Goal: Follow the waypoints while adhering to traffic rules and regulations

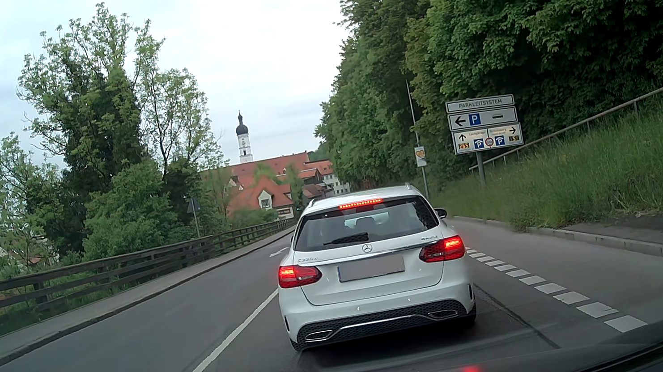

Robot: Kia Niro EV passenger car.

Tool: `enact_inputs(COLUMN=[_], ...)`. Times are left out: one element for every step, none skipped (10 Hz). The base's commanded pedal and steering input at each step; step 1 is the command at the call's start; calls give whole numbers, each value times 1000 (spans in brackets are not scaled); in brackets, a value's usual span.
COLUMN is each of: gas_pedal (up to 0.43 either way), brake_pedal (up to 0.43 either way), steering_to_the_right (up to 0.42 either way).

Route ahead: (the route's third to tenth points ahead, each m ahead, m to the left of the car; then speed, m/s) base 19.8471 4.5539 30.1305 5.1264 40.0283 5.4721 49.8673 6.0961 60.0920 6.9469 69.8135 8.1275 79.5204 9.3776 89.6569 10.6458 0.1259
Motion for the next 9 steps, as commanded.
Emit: enact_inputs(gas_pedal=[0, 0, 0, 0, 0, 0, 0, 0, 0], brake_pedal=[55, 43, 30, 30, 30, 30, 30, 30, 24], steering_to_the_right=[-3, -3, -3, -3, -3, -3, -3, -3, -3])
